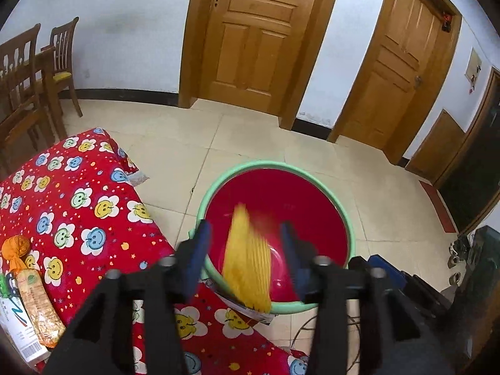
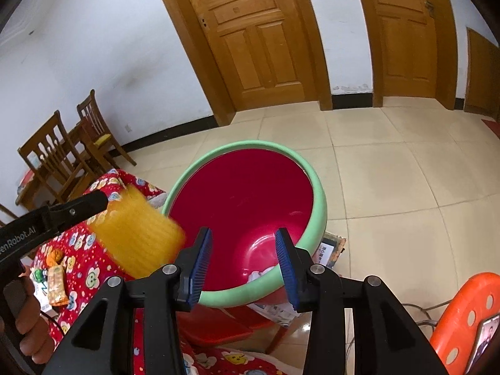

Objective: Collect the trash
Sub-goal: 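Move the yellow foam net with the left tool over the bucket and release, then return both tools to the table toward the remaining trash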

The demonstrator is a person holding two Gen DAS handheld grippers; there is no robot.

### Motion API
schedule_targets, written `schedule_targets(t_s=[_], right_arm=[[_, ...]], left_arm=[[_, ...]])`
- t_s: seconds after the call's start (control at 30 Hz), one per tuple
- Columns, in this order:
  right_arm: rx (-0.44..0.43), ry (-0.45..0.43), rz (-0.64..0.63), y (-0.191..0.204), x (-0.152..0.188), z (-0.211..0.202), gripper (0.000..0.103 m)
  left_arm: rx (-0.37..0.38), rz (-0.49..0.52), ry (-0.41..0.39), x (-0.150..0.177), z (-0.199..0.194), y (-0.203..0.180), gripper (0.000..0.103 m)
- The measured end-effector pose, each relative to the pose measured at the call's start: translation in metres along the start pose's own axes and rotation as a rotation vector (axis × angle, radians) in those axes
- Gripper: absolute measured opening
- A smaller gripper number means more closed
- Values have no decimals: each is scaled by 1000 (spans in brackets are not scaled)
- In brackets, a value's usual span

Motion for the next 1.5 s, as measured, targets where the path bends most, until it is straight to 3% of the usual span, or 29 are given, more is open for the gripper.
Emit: schedule_targets(t_s=[0.27,0.57,1.13,1.5], right_arm=[[-4,-2,3,0,2,-2,44],[-20,-13,-6,9,4,-13,58],[-105,-7,-51,47,16,-31,63],[-159,0,-121,82,34,-49,65]], left_arm=[[-44,7,5,7,-8,3,66],[-84,-58,14,21,-26,23,72],[-235,-168,-18,57,-103,80,72],[-373,-202,-47,80,-160,123,73]])
Point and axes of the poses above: each gripper's, at about its wrist camera, not at the fingertips, and z roughly the way its jaws point, y to its left, x to its underside, the point moved 4 cm from there along z, roughly the way its jaws point, and after that the axes turned 7 degrees about x, right-handed, at the moved point
